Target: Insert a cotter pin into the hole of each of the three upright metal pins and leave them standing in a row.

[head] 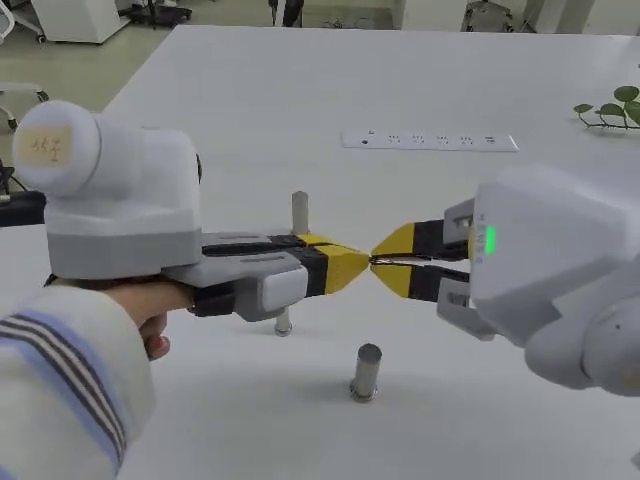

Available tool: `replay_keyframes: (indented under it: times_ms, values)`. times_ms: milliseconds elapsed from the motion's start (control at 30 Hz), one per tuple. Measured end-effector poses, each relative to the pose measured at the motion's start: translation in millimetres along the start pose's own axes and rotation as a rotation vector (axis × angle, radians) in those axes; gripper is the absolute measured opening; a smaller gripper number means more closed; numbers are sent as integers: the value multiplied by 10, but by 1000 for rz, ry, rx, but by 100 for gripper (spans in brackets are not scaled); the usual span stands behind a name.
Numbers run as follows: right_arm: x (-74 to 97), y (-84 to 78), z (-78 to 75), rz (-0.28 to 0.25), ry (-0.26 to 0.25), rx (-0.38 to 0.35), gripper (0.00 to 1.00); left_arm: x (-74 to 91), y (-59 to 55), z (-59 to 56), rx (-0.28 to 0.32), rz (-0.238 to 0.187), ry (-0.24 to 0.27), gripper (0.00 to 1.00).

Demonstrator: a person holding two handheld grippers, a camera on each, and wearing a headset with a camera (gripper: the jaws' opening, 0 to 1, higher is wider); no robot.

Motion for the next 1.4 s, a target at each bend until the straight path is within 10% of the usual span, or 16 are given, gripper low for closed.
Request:
replay_keyframes:
  times_ms: [900, 1400]
  values:
    - [34, -14, -7, -23, -13, 9, 0, 27, 18, -30, 40, -20, 16, 0]
    - [107, -107, -46, -48, -23, -133, 6, 88, 37, -26, 24, -27, 8, 0]
Point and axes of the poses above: the centre of the closed fingertips' face, and the gripper's own axes: x roughly backward along the fingers, z roughly to its left, y roughly out of its top, the point moved 8 cm from there along x, roughly backward along the fingers, and after that the axes turned 4 degrees about -y, right-handed, at the moved point
